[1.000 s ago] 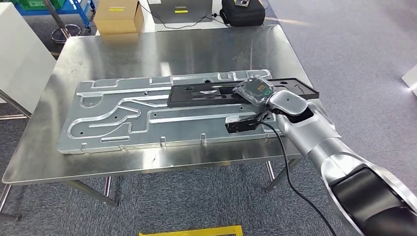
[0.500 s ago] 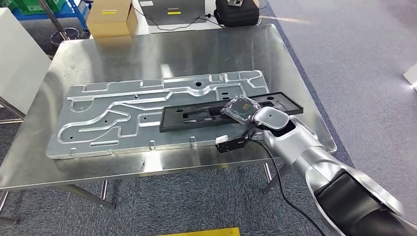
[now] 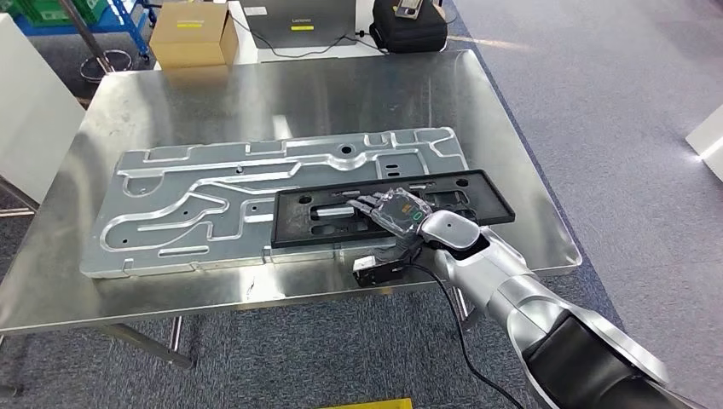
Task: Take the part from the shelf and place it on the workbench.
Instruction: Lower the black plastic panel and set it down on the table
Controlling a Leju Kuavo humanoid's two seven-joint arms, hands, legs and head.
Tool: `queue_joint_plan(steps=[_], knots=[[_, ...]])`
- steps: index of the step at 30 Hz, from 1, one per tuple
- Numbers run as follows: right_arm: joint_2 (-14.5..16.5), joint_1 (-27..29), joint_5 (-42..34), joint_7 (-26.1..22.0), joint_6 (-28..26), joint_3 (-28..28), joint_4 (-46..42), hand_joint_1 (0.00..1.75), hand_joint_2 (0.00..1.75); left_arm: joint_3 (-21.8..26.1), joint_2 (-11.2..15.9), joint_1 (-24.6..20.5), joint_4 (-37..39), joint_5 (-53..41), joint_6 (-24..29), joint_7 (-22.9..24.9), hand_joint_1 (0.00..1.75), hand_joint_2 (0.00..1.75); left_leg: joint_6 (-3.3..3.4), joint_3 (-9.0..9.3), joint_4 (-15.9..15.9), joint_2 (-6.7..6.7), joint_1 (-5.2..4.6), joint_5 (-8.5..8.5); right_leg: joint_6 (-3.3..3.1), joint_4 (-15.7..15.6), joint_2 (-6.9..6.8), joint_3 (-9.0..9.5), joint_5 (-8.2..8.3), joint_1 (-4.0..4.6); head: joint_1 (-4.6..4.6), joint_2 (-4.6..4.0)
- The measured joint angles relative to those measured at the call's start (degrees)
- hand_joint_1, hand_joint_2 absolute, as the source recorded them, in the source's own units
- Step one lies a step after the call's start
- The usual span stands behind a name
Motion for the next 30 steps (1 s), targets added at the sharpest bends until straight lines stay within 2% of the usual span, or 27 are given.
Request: queue_joint_plan(steps=[1,3,4,5,6,7,8,10,11,14,15,16,19,20,21,22,23,25,26,29,30], knots=[[0.01,0.3,-1.9,-1.51,-1.36,-0.79,-0.14,0.0,0.0,0.01,-0.03,-0.05,0.01,0.02,0.09,0.13,0.0,0.0,0.27,0.06,-0.25,0.04,0.14,0.19,0.26,2.13,-0.07,-0.95,-1.41,-0.04,0.03,0.0],[0.02,1.16,-6.76,-5.55,-4.25,-3.31,-1.17,0.0,0.0,0.01,-0.05,-0.12,0.01,0.06,0.11,0.15,0.0,0.0,0.46,0.01,-0.27,0.08,0.09,0.27,0.62,9.03,-0.15,-4.04,-4.96,-0.23,0.08,0.0],[-0.04,1.82,-9.4,-7.55,-5.45,-4.88,-2.24,0.0,0.0,0.01,-0.05,-0.11,0.01,0.08,0.06,0.03,0.0,0.0,0.5,0.0,-0.24,0.09,0.09,0.26,0.77,12.14,-0.17,-5.48,-6.07,-0.33,0.08,0.0],[-0.25,2.68,-12.05,-9.25,-6.4,-6.52,-3.79,0.0,0.0,0.01,-0.08,-0.1,0.01,0.09,-0.04,-0.13,0.0,0.0,0.5,0.01,-0.2,0.07,0.1,0.23,0.86,13.69,-0.19,-6.2,-6.17,-0.45,0.08,0.0],[-0.69,3.64,-14.67,-10.48,-7.06,-8.11,-6.03,0.0,0.0,0.01,-0.13,-0.08,0.01,0.09,-0.19,-0.31,0.0,0.0,0.47,0.02,-0.13,0.03,0.11,0.18,0.89,13.15,-0.24,-5.94,-5.22,-0.57,0.08,0.0],[-1.34,4.63,-17.45,-11.25,-7.47,-9.54,-8.72,0.0,0.0,0.01,-0.19,-0.05,0.02,0.11,-0.34,-0.46,0.0,0.0,0.38,0.05,-0.03,-0.02,0.13,0.09,0.86,10.56,-0.31,-4.7,-3.46,-0.68,0.08,0.0],[-2.22,5.75,-20.64,-11.64,-7.74,-10.82,-12.19,0.0,0.0,0.01,-0.26,-0.02,0.02,0.19,-0.51,-0.59,0.0,0.0,0.25,0.05,0.1,-0.1,0.14,-0.03,0.76,6.72,-0.44,-2.87,-1.52,-0.75,0.08,0.0],[-4.44,8.12,-27.59,-11.95,-8.31,-12.95,-20.47,0.0,0.0,0.07,-0.36,0.04,0.03,0.52,-0.68,-0.75,0.0,0.0,-0.19,-0.04,0.38,-0.28,-0.06,-0.29,0.47,0.49,-0.62,0.05,0.57,-0.55,0.05,0.0],[-5.7,9.61,-31.2,-11.96,-8.99,-13.86,-25.05,0.0,0.0,0.13,-0.4,0.1,0.03,0.77,-0.65,-0.81,0.0,0.0,-0.45,-0.09,0.43,-0.34,-0.16,-0.36,0.3,-0.91,-0.64,0.65,0.73,-0.39,0.03,0.0],[-9.97,15.56,-39.65,-11.99,-13.1,-16.93,-38.73,0.0,0.0,0.48,-0.54,0.38,0.03,1.51,-0.33,-0.83,0.0,0.0,-1.28,0.01,0.42,-0.41,-0.13,-0.64,-0.52,-1.56,-0.67,0.96,0.71,-0.32,-0.01,0.0],[-11.48,17.89,-41.3,-12.0,-15.17,-18.42,-43.23,0.0,0.0,0.65,-0.58,0.51,0.03,1.76,-0.18,-0.81,0.0,0.0,-1.5,-0.19,1.17,-0.32,-0.07,-1.43,-0.89,-1.79,-0.76,1.13,0.85,-0.43,-0.06,0.0],[-13.0,20.42,-42.4,-12.01,-17.44,-20.32,-47.65,0.0,0.0,0.88,-0.62,0.65,0.04,2.02,0.04,-0.81,0.0,0.0,-1.66,-0.81,3.04,-0.22,-0.04,-2.93,-1.2,-2.01,-0.89,1.29,1.0,-0.57,-0.1,0.0],[-16.64,28.97,-43.71,-11.87,-22.43,-27.5,-57.84,0.0,0.0,1.57,-0.83,1.05,0.05,2.82,0.74,-0.79,0.0,0.0,-1.92,-4.69,13.58,-0.02,0.03,-9.19,-1.6,-2.06,-1.23,1.3,1.07,-0.43,-0.19,0.0],[-17.55,32.18,-43.82,-11.84,-22.96,-30.37,-60.4,0.0,0.0,1.73,-0.92,1.2,0.05,3.13,0.97,-0.78,0.0,0.0,-1.96,-5.36,15.85,-0.02,0.05,-10.07,-1.61,-2.01,-1.27,1.23,1.05,-0.39,-0.23,0.0],[-18.29,35.79,-43.8,-11.84,-23.21,-33.78,-62.82,0.0,0.0,1.91,-1.04,1.33,0.05,3.45,1.23,-0.77,0.0,0.0,-1.95,-5.01,15.96,-0.02,0.08,-9.79,-1.59,-1.96,-1.33,1.19,1.03,-0.37,-0.27,0.0],[-18.78,39.85,-43.65,-11.88,-23.29,-37.71,-64.75,0.0,0.0,2.07,-1.17,1.45,0.05,3.72,1.5,-0.75,0.0,0.0,-1.89,-3.54,13.73,-0.02,0.1,-8.49,-1.53,-1.88,-1.43,1.18,0.99,-0.37,-0.31,0.0],[-19.04,43.87,-43.44,-11.96,-23.32,-41.86,-66.27,0.0,0.0,2.26,-1.28,1.56,0.04,3.95,1.75,-0.75,0.0,0.0,-1.76,-1.2,9.73,-0.04,0.12,-6.68,-1.46,-1.77,-1.55,1.16,0.96,-0.37,-0.33,0.0],[-19.15,49.89,-42.39,-11.93,-23.31,-49.52,-67.75,0.0,0.0,2.58,-1.44,1.81,0.04,4.19,2.04,-0.73,0.0,0.0,-1.35,2.67,2.41,-0.14,-0.02,-4.4,-1.07,-1.46,-1.58,0.95,0.98,-0.27,-0.31,0.0],[-19.14,51.83,-41.21,-11.92,-23.27,-52.55,-67.67,0.0,0.0,2.69,-1.51,1.9,0.03,4.25,2.14,-0.7,0.0,0.0,-1.13,3.55,0.64,-0.15,-0.15,-4.0,-0.76,-1.4,-1.45,0.85,1.12,-0.24,-0.3,0.0],[-18.14,56.61,-34.95,-11.95,-23.09,-61.48,-62.02,0.0,0.0,2.87,-1.89,1.86,0.03,4.21,2.14,-0.44,0.0,0.0,-0.04,3.64,-0.04,-0.08,-0.37,-3.27,0.49,-1.72,-1.26,1.0,1.61,-0.33,-0.28,0.0],[-17.45,57.95,-32.86,-11.92,-23.07,-64.84,-58.23,0.0,0.0,2.89,-2.09,1.85,0.03,4.07,2.0,-0.35,0.0,0.0,0.5,3.53,-0.33,-0.11,-0.32,-2.76,0.86,-1.37,-1.24,0.9,0.92,-0.43,-0.24,0.0]])
